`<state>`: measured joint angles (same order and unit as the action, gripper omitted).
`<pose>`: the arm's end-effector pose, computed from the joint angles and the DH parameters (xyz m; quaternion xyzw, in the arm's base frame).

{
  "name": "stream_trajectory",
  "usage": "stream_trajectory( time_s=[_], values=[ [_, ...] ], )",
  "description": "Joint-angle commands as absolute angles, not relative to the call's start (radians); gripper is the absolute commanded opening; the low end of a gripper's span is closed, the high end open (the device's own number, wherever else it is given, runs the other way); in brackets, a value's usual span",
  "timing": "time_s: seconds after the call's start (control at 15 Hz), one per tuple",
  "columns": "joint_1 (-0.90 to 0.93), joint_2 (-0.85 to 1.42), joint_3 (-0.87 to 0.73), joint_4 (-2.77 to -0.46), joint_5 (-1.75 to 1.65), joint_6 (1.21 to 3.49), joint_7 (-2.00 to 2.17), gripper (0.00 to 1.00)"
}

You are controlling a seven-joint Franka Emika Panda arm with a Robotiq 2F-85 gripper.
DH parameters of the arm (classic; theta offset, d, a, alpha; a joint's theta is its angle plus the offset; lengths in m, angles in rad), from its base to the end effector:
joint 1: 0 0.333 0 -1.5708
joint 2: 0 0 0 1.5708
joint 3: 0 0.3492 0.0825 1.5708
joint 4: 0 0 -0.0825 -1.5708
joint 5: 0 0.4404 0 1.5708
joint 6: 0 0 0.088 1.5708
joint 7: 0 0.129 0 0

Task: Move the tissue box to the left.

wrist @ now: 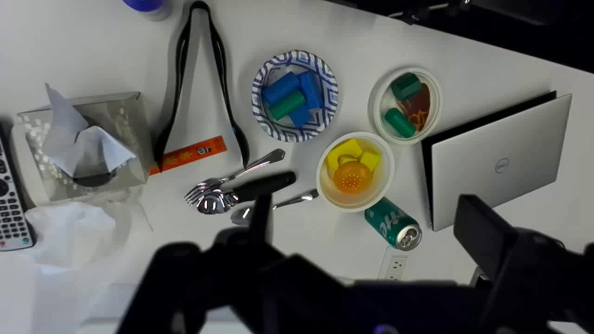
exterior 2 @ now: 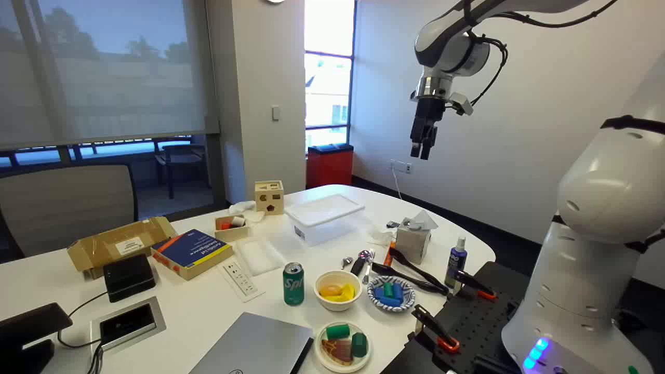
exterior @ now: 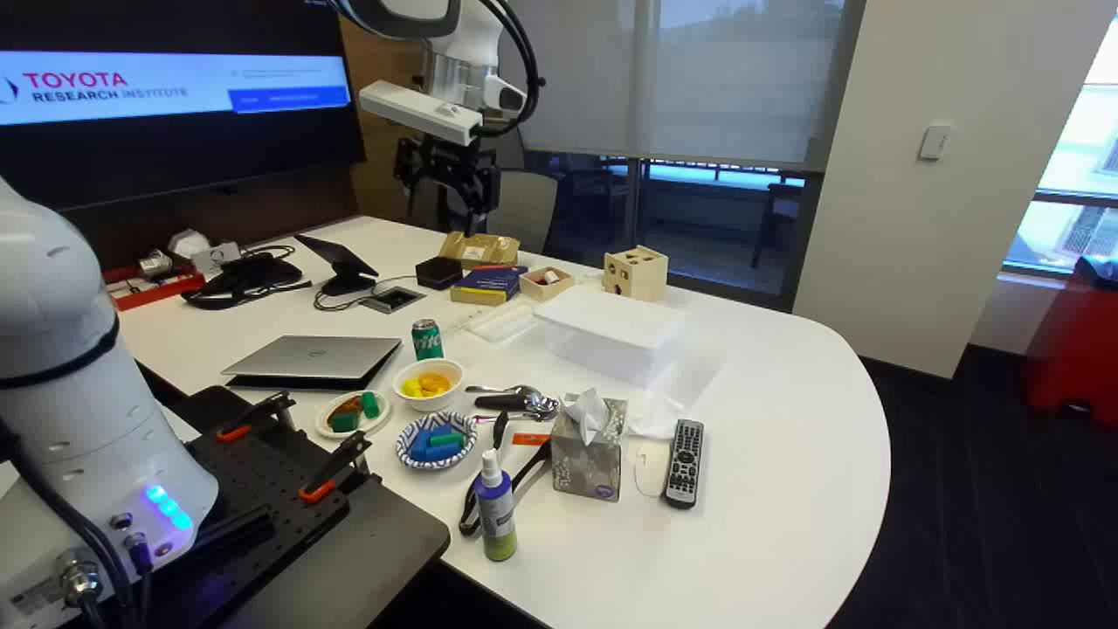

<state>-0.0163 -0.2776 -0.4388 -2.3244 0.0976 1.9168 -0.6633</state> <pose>0.4393 -0.2073 0.4123 -0.9871 -0.0949 0.0131 0.1284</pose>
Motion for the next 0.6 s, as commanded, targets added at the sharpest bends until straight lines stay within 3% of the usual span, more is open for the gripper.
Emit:
stream_trajectory(
  time_s=[0.0, 0.53],
  values=[
    [-0.07, -0.27, -0.389, -2.323, 0.113, 1.914, -0.676, 1.0],
    [-0.087, -0.225, -0.365, -2.338, 0.067, 1.974, -0.666, 1.0]
  ],
)
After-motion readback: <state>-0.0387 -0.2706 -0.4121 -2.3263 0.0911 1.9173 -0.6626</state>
